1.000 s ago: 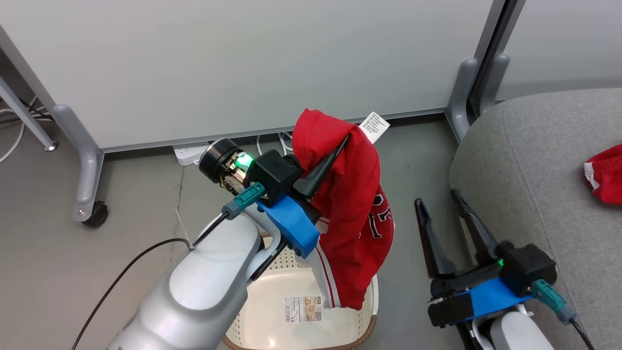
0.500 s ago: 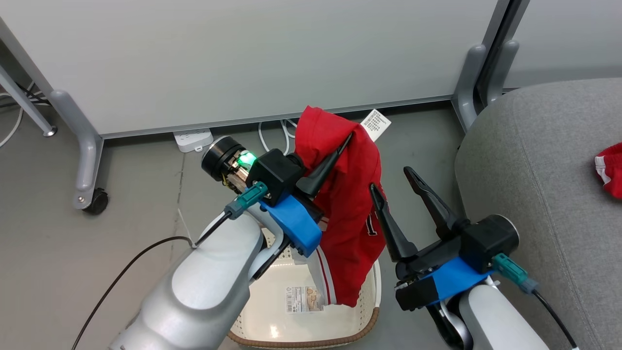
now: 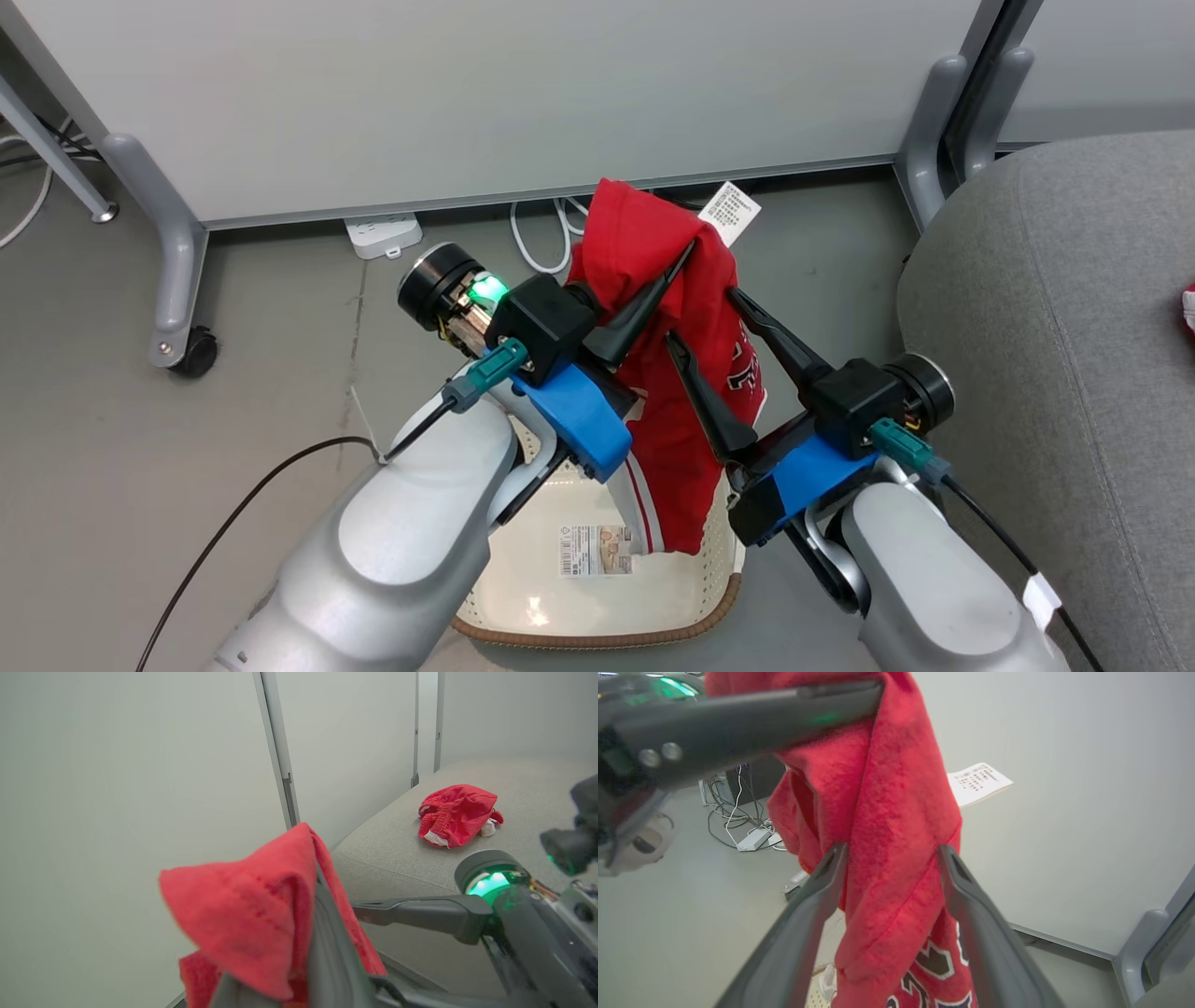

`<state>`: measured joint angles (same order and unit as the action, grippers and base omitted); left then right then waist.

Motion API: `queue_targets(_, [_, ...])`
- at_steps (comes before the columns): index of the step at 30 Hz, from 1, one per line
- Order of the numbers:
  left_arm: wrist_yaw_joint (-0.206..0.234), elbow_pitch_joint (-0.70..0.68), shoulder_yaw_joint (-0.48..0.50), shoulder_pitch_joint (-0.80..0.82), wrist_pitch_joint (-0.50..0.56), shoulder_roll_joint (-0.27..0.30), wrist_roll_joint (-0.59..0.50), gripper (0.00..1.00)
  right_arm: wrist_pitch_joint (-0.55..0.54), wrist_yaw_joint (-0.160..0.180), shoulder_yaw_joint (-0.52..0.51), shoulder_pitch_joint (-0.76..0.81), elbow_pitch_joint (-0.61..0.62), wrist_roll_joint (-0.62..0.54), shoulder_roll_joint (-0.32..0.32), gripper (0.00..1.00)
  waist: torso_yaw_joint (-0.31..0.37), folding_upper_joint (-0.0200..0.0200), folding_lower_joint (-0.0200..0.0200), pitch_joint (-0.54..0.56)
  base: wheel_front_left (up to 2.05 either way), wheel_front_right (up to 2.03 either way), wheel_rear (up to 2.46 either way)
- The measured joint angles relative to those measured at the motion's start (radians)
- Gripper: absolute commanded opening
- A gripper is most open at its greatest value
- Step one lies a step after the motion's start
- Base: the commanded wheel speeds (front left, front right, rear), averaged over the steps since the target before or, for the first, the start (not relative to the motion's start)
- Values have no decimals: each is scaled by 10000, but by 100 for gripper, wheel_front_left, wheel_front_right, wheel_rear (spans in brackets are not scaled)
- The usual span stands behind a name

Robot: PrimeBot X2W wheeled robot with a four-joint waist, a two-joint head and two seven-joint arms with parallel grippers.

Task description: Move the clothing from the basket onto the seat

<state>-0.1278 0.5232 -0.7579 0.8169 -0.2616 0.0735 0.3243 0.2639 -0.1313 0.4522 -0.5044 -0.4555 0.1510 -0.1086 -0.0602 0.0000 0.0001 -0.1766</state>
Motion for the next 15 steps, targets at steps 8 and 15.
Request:
queue_targets(8, [0, -56, -88, 58, 0, -38, 2, 0, 0, 0, 314, -716, -1223, -163, 81, 100, -100, 0, 0, -132, 0, 0, 0])
queue_targets(15, [0, -111, -178, 71, 0, -79, 6, 0, 0, 0, 372, -1115, -1862, -163, 247, 100, -154, 0, 0, -184, 0, 0, 0])
